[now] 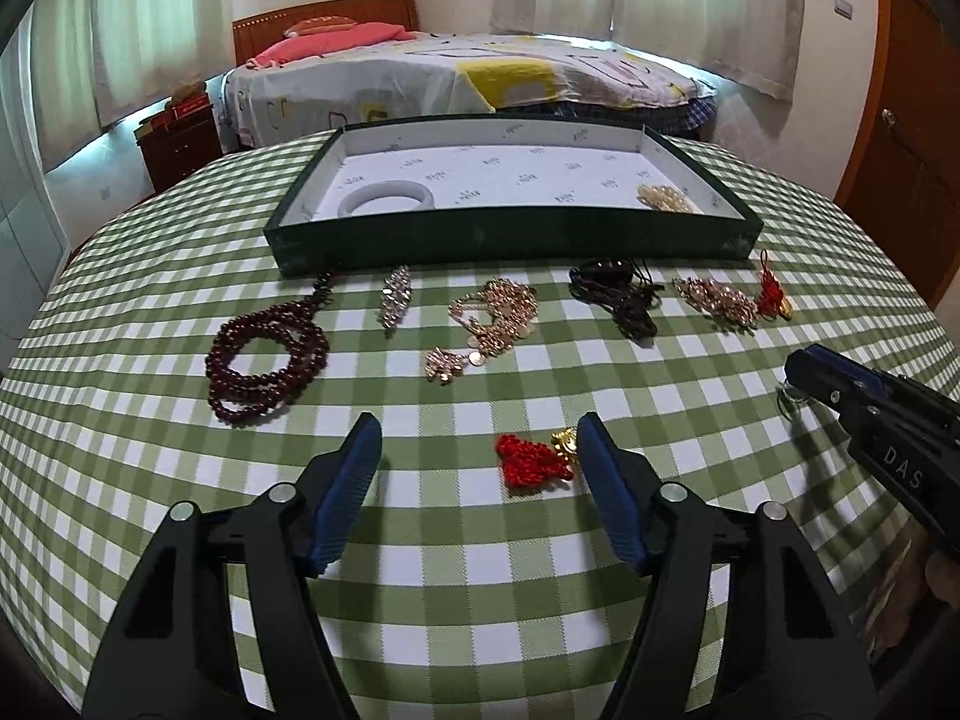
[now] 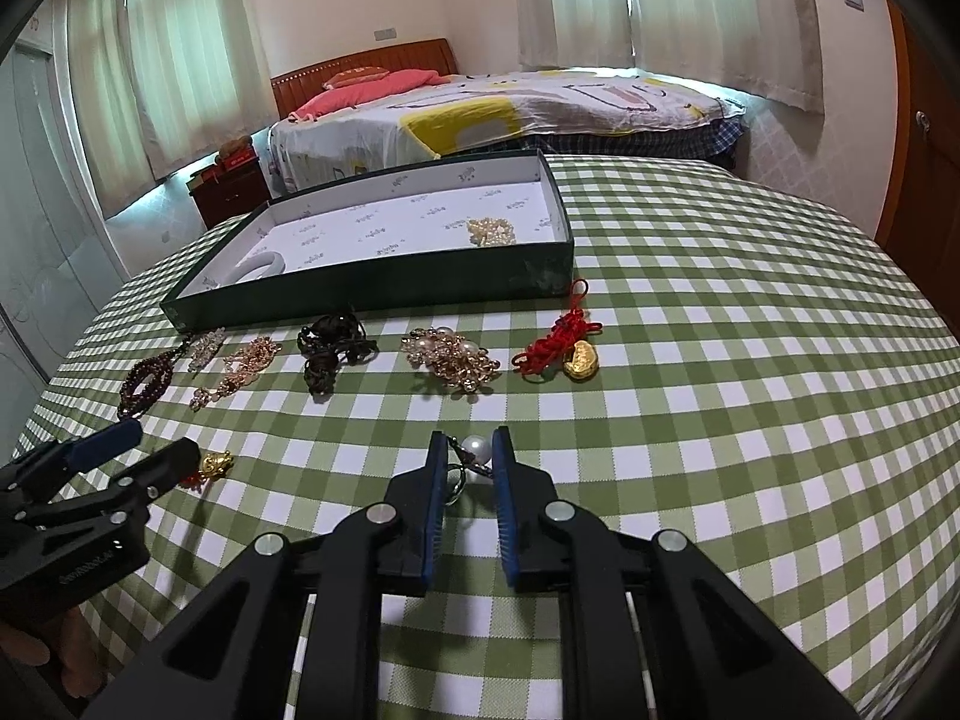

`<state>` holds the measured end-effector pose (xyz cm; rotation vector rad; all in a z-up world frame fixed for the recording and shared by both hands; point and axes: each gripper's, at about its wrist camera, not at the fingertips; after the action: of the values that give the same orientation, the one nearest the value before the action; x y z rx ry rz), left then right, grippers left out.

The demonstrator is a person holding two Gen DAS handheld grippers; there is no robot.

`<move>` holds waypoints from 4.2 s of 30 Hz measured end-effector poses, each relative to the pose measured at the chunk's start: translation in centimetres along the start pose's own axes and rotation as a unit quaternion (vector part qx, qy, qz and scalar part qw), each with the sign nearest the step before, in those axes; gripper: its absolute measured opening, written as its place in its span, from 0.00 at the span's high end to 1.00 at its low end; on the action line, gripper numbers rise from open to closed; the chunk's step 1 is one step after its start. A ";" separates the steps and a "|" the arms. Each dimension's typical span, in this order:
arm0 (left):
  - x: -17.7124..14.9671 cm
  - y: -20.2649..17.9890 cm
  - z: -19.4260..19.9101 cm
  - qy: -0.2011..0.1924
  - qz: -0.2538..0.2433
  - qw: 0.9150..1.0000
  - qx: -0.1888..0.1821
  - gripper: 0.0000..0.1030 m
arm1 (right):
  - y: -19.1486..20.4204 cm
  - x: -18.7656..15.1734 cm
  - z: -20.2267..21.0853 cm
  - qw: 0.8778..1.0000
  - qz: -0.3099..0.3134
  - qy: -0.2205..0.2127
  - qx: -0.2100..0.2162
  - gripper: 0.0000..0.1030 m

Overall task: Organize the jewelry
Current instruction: 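Grasp silver pearl ring with right tool while left tool grasps red charm, then lift ring with right tool while left tool carries red charm to tray, then open right tool dropping ring in tray while left tool releases red charm, then withdraw both open tools from the tray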

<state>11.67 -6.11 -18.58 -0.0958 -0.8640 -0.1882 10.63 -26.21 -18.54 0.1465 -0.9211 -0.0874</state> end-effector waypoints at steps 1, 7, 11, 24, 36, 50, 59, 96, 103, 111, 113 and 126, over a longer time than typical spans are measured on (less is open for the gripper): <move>-0.1 0.0 -0.1 0.003 0.001 1.000 -0.003 0.41 | 0.0 0.0 0.0 1.000 0.001 0.000 0.001 0.85; -0.3 -0.2 -0.3 0.006 0.006 1.000 -0.029 0.58 | -0.2 -0.1 -0.1 1.000 -0.002 0.002 0.006 0.85; -0.3 -0.4 -0.2 0.005 0.008 0.999 -0.052 0.74 | -0.2 -0.1 -0.1 1.000 -0.004 0.002 0.008 0.85; -0.5 -0.4 0.1 0.003 0.020 0.997 -0.078 0.88 | 0.0 -0.1 -0.1 1.000 -0.001 0.001 0.011 0.85; 1.1 -0.1 2.5 -0.042 0.013 0.997 -0.069 0.88 | 0.9 0.4 0.7 1.000 0.012 -0.012 0.017 0.85; 6.0 0.3 2.7 -0.087 0.017 0.994 -0.071 0.88 | 2.7 4.2 0.7 0.998 0.030 -0.045 0.041 0.85; 12.2 -0.1 0.4 -0.133 0.008 0.988 -0.072 0.88 | 4.2 9.6 -1.7 0.993 0.046 -0.085 0.061 0.85; 12.3 0.0 -13.4 -0.013 0.003 0.998 -0.065 0.78 | 3.6 10.4 -14.4 0.995 0.062 0.048 0.061 0.66; 12.3 0.6 -13.5 -0.010 0.020 0.998 -0.066 0.63 | 3.3 10.5 -14.2 0.996 0.059 0.045 0.058 0.66; 12.4 1.2 -12.2 -0.023 0.025 0.997 -0.065 0.47 | 3.3 10.5 -13.0 0.996 0.062 0.034 0.055 0.66; 12.7 1.5 -11.2 -0.036 0.025 0.997 -0.062 0.41 | 3.2 10.7 -12.3 0.996 0.061 0.027 0.056 0.64; 12.3 2.4 -4.2 -0.095 0.025 0.994 -0.035 0.32 | 3.2 10.5 -6.1 0.997 0.049 -0.017 0.055 0.62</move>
<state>23.14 -6.00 -11.93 -0.2037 -1.0446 -0.1644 21.88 -23.93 -13.38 0.2018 -0.9666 0.0527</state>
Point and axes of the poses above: each gripper's, at about its wrist camera, not at the fingertips, and z roughly against the way its jaws point, y to its left, x to its top, and after that the axes turned 7 degrees about -y, right-handed
